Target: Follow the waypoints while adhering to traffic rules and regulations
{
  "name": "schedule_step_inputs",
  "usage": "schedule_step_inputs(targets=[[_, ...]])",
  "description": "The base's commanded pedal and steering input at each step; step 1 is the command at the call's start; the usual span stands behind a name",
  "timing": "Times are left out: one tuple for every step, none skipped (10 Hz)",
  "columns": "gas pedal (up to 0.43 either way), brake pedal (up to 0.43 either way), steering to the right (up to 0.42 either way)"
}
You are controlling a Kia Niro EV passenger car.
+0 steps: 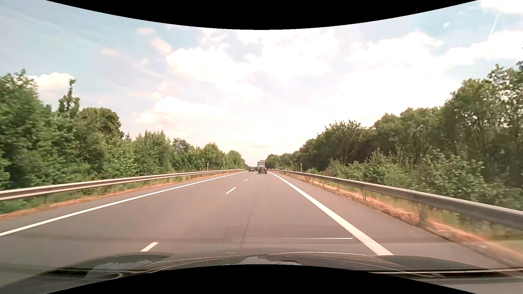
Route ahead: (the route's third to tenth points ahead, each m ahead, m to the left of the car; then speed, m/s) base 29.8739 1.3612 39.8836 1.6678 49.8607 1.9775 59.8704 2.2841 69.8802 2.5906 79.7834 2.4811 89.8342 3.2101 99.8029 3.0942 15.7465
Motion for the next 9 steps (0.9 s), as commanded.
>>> schedule_step_inputs(targets=[[0.22,0.0,-0.005],[0.22,0.0,-0.005],[0.22,0.0,-0.004],[0.22,0.0,-0.004],[0.22,0.0,-0.005],[0.22,0.0,-0.005],[0.22,0.0,-0.005],[0.209,0.0,-0.004],[0.209,0.0,-0.004]])
